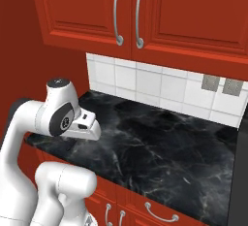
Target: Retrieve the butter from the fridge and place it on a plate on the dining table. Then retrieve the butter knife by the fridge and place it near the plate.
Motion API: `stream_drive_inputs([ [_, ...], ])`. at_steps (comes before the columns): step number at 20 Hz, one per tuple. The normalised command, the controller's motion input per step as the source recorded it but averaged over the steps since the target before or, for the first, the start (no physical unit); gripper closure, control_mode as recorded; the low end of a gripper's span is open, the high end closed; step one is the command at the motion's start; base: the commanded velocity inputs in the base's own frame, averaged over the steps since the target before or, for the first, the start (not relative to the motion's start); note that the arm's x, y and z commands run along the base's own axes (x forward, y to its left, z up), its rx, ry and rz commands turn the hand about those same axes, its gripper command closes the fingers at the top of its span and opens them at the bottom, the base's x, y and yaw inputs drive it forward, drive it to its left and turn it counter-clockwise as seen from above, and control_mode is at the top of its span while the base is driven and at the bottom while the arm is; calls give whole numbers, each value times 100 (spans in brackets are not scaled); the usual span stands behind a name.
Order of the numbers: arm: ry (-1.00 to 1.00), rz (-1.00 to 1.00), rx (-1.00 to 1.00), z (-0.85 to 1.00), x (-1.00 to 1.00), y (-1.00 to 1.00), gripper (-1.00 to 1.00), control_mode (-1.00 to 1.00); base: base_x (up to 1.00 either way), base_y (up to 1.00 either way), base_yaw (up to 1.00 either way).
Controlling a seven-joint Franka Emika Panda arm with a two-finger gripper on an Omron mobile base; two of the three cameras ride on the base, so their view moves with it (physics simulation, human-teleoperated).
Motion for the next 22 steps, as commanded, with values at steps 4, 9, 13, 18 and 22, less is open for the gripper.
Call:
stream_drive_inputs([
  [4, -7, -12, 0, -28, 47, 67, -100, -100, 0, 0, 0],
  [9, -5, -13, 0, -17, 50, 58, -100, -100, 0, 0, 0],
  [13, 0, -4, 1, -31, 55, 29, -100, -100, 0, 0, 0],
  [18, 0, -1, 0, -49, 41, 39, -100, -100, 0, 0, 0],
  [22, 9, 0, 0, -55, 31, 21, -100, -100, 0, 0, 0],
])
